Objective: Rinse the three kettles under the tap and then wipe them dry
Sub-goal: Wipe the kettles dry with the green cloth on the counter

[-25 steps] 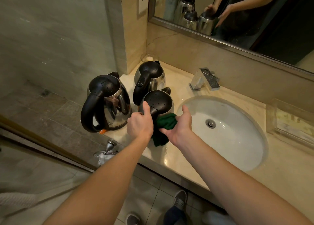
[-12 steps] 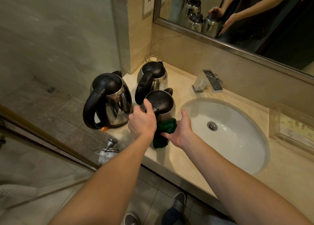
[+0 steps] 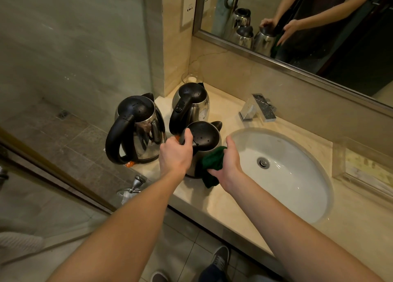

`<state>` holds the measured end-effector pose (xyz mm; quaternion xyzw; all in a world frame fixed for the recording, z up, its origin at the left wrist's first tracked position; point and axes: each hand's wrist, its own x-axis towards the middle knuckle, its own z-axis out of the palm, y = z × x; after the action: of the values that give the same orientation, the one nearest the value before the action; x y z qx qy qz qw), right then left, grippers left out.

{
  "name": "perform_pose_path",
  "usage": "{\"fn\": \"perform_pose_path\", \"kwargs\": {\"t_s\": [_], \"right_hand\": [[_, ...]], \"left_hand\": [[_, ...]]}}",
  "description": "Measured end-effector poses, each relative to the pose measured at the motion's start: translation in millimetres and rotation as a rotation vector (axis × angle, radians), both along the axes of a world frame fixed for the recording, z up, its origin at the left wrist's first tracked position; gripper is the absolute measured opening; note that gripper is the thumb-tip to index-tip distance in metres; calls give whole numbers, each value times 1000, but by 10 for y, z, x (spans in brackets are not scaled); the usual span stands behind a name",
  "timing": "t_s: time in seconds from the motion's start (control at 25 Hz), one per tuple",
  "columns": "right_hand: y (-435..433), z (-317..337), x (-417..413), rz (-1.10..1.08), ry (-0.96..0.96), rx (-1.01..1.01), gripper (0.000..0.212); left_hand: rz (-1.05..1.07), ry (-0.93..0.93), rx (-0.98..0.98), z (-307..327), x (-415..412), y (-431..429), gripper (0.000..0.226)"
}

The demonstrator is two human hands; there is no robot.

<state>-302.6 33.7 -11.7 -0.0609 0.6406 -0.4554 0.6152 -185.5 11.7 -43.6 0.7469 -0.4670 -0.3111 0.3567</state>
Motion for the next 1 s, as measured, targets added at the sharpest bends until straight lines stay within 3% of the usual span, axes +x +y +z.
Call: {"fn": "perform_pose_path", "kwargs": {"t_s": [0.32,0.68,1.0], "right_hand": [[54,-282,-151,-10,-155,82,89],[-67,150,-194,151,185,0,67],[-51,-208,-300,167,96,91,73]], "left_hand": [[-51,-13,-9,-51,61,-42,58],[36,-119,-47,3,-55,51,51],[166,-59,-69,-36,-120,12,47]]}}
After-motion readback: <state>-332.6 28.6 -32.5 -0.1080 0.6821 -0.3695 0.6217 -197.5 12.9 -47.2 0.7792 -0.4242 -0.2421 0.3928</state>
